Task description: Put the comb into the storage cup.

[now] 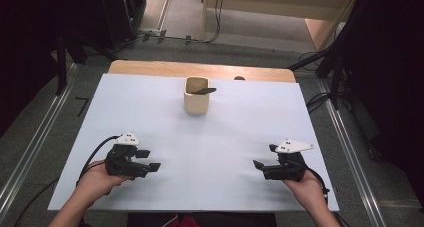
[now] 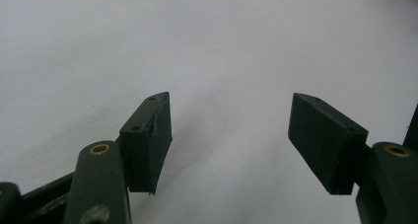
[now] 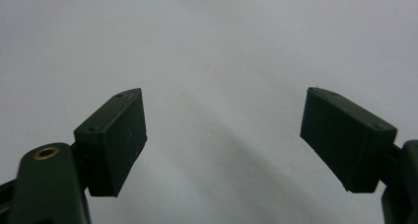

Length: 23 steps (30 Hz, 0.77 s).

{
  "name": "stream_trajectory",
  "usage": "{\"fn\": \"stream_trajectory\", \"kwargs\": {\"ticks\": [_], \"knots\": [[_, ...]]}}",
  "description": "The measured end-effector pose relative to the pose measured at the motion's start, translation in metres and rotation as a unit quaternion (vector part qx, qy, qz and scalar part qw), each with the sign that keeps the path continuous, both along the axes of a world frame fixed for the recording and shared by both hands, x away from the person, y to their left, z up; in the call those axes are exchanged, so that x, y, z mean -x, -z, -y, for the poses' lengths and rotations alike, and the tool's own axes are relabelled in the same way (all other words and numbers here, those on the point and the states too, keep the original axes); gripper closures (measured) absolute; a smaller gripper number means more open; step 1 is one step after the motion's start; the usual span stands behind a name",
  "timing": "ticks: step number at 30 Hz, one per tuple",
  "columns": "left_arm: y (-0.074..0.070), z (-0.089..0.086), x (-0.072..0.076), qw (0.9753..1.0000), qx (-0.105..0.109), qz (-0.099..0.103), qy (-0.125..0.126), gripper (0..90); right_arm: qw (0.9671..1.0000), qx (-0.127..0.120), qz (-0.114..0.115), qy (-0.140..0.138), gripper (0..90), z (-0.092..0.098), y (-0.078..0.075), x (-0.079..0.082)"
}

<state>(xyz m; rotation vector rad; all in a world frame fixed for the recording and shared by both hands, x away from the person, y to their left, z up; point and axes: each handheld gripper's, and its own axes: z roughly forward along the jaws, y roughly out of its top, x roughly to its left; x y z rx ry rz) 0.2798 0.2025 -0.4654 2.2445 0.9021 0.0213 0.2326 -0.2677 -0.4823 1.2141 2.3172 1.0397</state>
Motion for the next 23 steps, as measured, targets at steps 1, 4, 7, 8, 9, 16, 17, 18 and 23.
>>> {"fn": "stream_trajectory", "kwargs": {"ticks": [1, 4, 7, 8, 9, 16, 17, 18, 23], "knots": [[-0.0001, -0.0002, 0.0000, 1.0000, 0.000, 0.001, 0.000, 34.1, 1.0000, -0.001, 0.001, 0.001, 15.9, 0.0010, 0.0004, 0.0002], [-0.0004, -0.0002, -0.0001, 1.0000, 0.001, 0.003, 0.000, 34.1, 1.0000, -0.005, 0.001, 0.005, 16.0, 0.0023, 0.0005, 0.0000], [-0.0008, -0.0003, -0.0003, 1.0000, 0.000, 0.004, 0.002, 34.1, 1.0000, 0.000, 0.002, 0.000, 16.0, 0.0017, 0.0015, -0.0005], [-0.0008, -0.0003, -0.0003, 1.0000, 0.000, 0.004, 0.002, 34.1, 1.0000, 0.000, 0.003, -0.002, 15.9, 0.0013, 0.0015, -0.0007], [-0.0006, -0.0002, -0.0004, 1.0000, 0.001, 0.004, 0.002, 34.1, 1.0000, -0.001, 0.002, -0.002, 15.9, 0.0010, 0.0015, -0.0007], [-0.0004, 0.0000, -0.0004, 1.0000, 0.001, 0.005, 0.003, 34.1, 1.0000, -0.001, -0.004, -0.002, 16.0, 0.0014, 0.0030, -0.0012], [-0.0004, 0.0000, -0.0004, 1.0000, 0.001, 0.005, 0.004, 34.1, 1.0000, 0.000, -0.005, -0.002, 15.9, 0.0012, 0.0031, -0.0011], [-0.0003, 0.0001, -0.0004, 1.0000, 0.001, 0.005, 0.004, 34.1, 1.0000, 0.000, -0.004, -0.004, 15.9, 0.0010, 0.0032, -0.0011], [-0.0004, 0.0002, -0.0007, 1.0000, 0.002, 0.005, 0.003, 34.1, 1.0000, -0.004, -0.004, -0.007, 15.9, 0.0007, 0.0028, -0.0009]]}}
